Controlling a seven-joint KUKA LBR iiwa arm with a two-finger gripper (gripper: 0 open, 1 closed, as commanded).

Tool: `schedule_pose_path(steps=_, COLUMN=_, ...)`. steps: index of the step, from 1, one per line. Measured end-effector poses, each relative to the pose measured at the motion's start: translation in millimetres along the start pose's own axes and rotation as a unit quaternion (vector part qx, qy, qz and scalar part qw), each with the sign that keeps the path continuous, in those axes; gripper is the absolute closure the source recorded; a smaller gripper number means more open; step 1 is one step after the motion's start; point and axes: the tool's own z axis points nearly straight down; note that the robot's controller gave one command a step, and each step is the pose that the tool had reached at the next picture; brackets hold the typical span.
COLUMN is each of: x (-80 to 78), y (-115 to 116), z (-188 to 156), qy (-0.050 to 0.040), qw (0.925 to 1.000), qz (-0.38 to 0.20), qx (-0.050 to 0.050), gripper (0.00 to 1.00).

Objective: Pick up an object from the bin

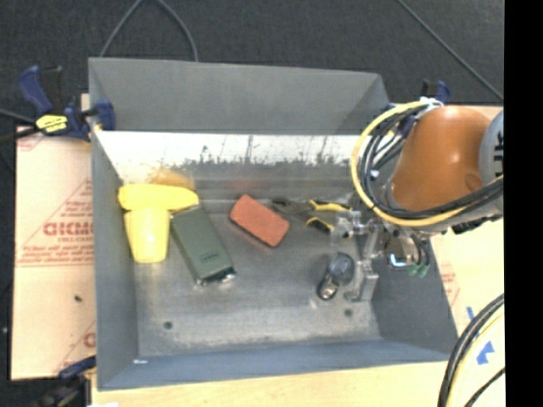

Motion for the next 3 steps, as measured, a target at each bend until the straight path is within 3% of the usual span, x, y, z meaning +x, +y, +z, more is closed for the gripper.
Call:
schedule_pose_path(steps=1, x=-40.7, y=-49.6, z=119.8, qy=-0.0009, qw=0.9616, qz=-0.274, qx=0.001, gripper=0.00)
schedule_pose_path(steps=2, x=-42.6, y=-39.7, z=47.1, qy=-0.0016, qw=0.9711, qz=-0.239, qx=0.000, gripper=0.00)
schedule_pose_path(steps=3, x=-43.6, y=-32.8, z=89.4, qy=0.0019, qw=0.9420, qz=-0.336, qx=-0.002, gripper=0.00)
